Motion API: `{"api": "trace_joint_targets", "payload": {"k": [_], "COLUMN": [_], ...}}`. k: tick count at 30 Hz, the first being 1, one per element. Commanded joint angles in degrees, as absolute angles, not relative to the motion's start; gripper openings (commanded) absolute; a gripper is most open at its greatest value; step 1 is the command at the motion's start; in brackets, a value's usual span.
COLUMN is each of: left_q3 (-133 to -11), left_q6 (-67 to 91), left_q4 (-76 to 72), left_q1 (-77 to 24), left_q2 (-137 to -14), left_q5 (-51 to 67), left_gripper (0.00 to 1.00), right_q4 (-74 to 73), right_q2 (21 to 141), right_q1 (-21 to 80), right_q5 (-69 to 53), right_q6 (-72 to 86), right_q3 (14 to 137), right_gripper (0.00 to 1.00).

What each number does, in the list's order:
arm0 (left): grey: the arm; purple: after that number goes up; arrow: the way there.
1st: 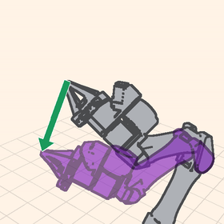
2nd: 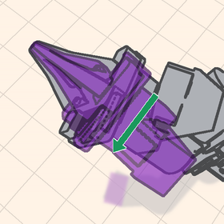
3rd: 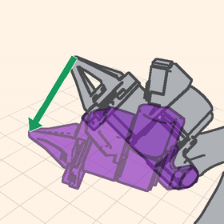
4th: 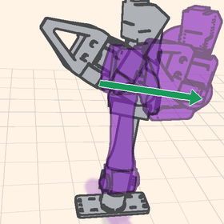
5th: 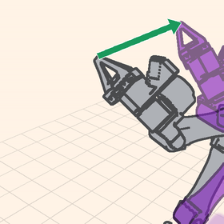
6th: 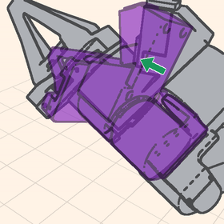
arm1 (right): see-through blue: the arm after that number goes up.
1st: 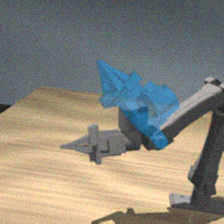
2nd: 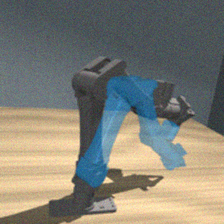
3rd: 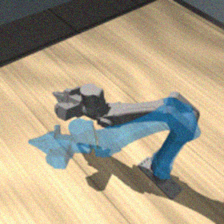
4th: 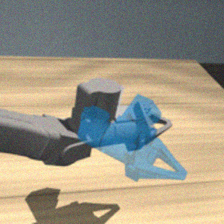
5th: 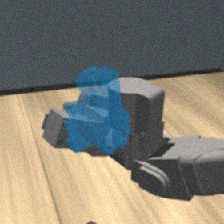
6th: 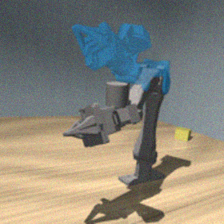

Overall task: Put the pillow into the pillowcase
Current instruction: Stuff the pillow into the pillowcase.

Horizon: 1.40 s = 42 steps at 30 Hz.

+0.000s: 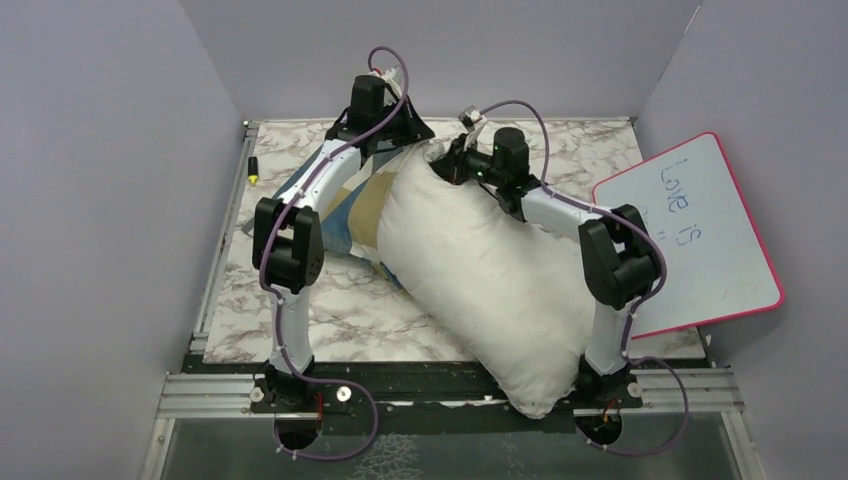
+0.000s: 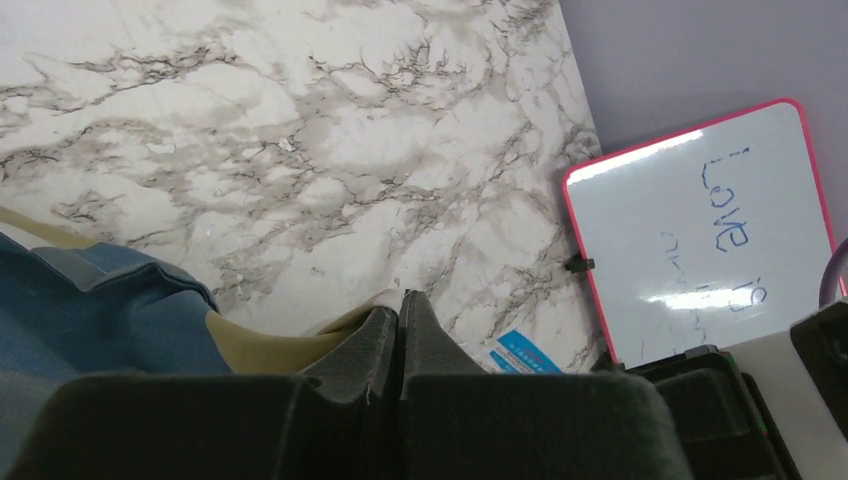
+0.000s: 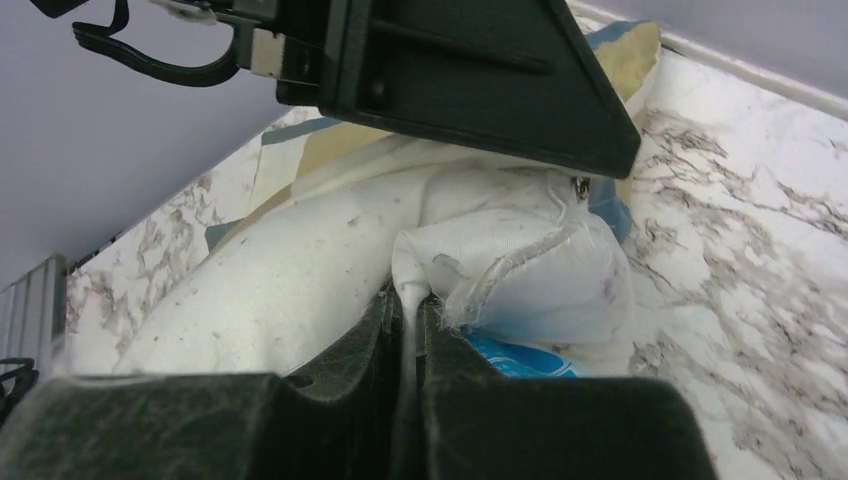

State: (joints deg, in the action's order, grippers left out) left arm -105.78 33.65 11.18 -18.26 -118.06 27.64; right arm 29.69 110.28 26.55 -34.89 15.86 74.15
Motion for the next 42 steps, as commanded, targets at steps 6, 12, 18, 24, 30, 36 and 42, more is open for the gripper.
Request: {"api": "trace_joint_targets", "payload": {"k": [6,12,18,24,30,36,42], "left_q3": [-114.1,-113.5,-110.3,-111.5,-111.7,-111.5,-117.7], "left_q6": [36.0,38.0,46.1,49.5,48.1,44.7,30.1], "left_q4": [3.2,3.2,1.3,0.6,3.8,5.9,21.6], "left_q1": [-22.4,-23.8,-23.2,-23.3,-23.3,-23.6,-23.1], "left_q2": [-119.7,-118.2,-113.8,-112.5,-112.3,-112.4,-114.3], "left_q5": [28.0,29.4,30.0,31.6,33.6,34.9,28.3], "left_gripper": [0.00,0.00,0.00,0.00,0.00,0.00,0.30], "right_q4": [17.9,20.1,31.2,40.6,36.3,36.2,38.8], "right_q2": [118.5,120.3,119.6,119.4,122.5,124.1,124.2], "right_q1": [33.4,33.4,33.4,33.5,33.4,33.4,33.4], "right_q5": [-46.7,-34.3,-20.8,-14.5,-11.5,-7.7,-8.6], "right_q6": [6.6,12.5,21.9,28.5,31.0,35.9,37.4], "right_q3": [82.0,83.2,74.4,67.8,71.7,72.9,71.4], "right_gripper": [0.00,0.00,0.00,0.00,0.00,0.00,0.00]}}
